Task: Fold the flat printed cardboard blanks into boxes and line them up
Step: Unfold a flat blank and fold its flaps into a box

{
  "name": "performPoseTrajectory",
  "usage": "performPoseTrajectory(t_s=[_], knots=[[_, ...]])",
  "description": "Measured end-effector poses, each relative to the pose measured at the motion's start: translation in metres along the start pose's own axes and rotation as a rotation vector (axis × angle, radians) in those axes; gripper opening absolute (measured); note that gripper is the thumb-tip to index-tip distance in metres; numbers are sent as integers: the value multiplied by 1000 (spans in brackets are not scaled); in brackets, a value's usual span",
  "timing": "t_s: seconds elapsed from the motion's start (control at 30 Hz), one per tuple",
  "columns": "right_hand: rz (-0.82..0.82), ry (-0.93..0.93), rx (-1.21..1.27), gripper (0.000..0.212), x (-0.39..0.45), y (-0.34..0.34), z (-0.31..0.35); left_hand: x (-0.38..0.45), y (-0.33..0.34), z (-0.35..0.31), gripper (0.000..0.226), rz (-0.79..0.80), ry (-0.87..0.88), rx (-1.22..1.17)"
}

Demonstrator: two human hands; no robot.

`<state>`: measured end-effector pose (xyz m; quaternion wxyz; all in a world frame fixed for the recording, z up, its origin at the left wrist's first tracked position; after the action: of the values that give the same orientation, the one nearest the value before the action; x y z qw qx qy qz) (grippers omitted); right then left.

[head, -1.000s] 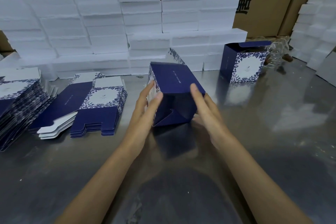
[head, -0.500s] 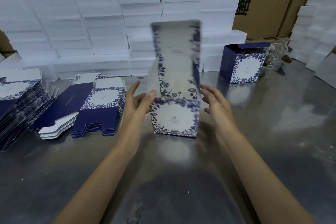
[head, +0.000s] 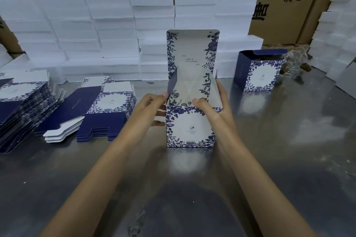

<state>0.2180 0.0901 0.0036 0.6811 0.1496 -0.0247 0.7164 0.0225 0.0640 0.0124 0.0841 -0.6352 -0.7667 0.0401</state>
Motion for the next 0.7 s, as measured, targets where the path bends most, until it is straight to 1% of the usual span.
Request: performPoseTrajectory(t_s=[0.1,0.2,0.27,0.37,0.43,0.57,0.6,0.7], knots=[[-11,-2,-5,81,2,-1,-4,6,0,-12,47,105,-34,272],[-13,0,8,79,5,0,-7,5,5,-22,46,173,-37,525],[-16,21,26,80,5,-1,-9,5,7,-28,44,163,-12,647],[-13,34,20,84,5,-2,-10,4,11,-39,41,84,70,800],[-17,43,15,86,5,-3,-10,6,12,-41,40,73,59,838],[-12,65,8,88,6,-3,-11,21,7,-38,45,166,-127,739],[-9,73,12,89,6,-3,-12,24,7,-39,46,166,-143,740],[7,83,14,89,7,-5,-14,28,12,-40,41,118,-70,772]])
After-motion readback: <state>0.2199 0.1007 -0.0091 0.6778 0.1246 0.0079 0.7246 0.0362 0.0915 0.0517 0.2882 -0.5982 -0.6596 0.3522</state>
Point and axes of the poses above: each hand's wrist, its own x-axis towards the middle knuckle, its own y-axis out of the palm, z = x × y, the point moved 8 cm from there along x, towards the middle knuckle, and after that the axes turned 4 degrees about x, right-handed, at the moved point
